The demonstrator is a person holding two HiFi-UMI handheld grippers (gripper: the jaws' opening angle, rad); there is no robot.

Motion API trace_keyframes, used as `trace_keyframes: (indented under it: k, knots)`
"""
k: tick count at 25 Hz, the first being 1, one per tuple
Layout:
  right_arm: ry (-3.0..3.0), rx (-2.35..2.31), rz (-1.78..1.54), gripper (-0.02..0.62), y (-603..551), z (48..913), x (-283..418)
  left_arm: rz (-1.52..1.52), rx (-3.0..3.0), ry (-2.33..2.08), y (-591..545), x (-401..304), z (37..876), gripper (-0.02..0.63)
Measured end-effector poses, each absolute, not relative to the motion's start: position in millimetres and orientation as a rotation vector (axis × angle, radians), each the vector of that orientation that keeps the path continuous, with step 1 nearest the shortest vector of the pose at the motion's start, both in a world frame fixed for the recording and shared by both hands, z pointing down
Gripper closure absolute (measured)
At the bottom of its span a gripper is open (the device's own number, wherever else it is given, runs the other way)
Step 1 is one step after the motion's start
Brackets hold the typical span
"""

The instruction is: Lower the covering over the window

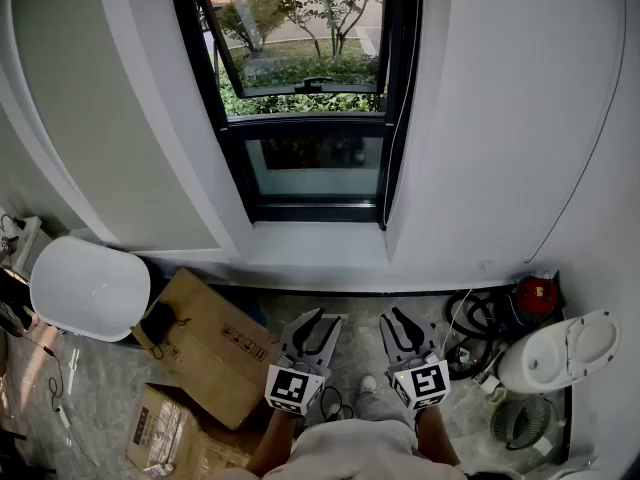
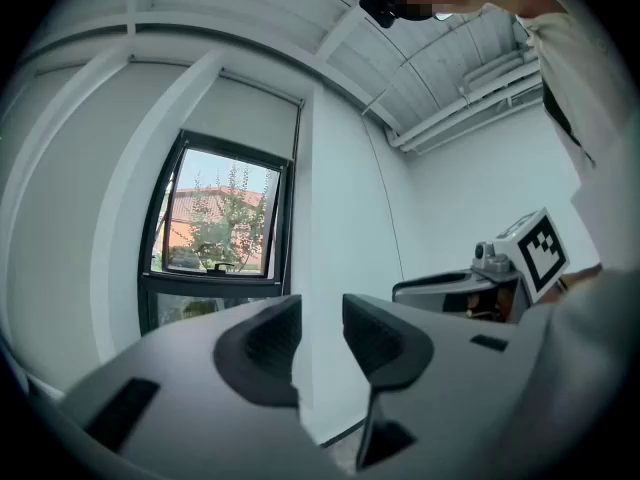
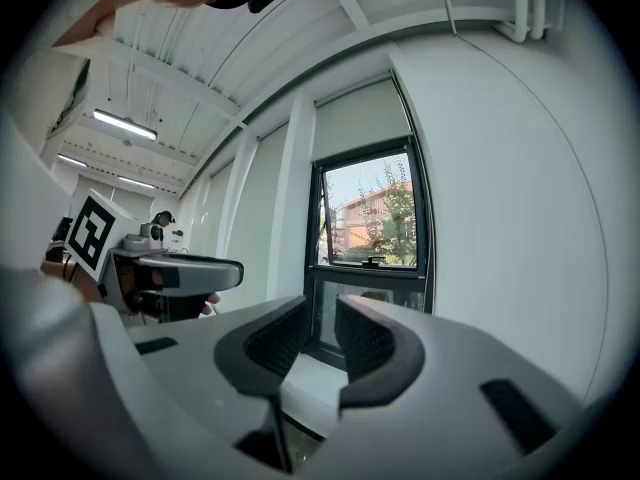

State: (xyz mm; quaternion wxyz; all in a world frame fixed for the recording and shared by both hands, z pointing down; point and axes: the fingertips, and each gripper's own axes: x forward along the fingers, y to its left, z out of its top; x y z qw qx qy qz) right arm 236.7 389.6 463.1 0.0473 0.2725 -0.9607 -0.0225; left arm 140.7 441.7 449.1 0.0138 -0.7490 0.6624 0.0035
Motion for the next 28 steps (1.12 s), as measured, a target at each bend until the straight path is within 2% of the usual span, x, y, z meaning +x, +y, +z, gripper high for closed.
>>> trace_keyframes:
  k: [10, 28]
  knots:
    - [-2.981, 0.833, -0.067, 0.517, 370, 456, 218, -0.008, -2.32, 2.079, 427, 129, 452, 0.474]
    - [-2.986, 0.744, -0.047, 0.517, 239, 461, 184, -0.05, -2.26, 2.141, 301, 100, 450, 0.48]
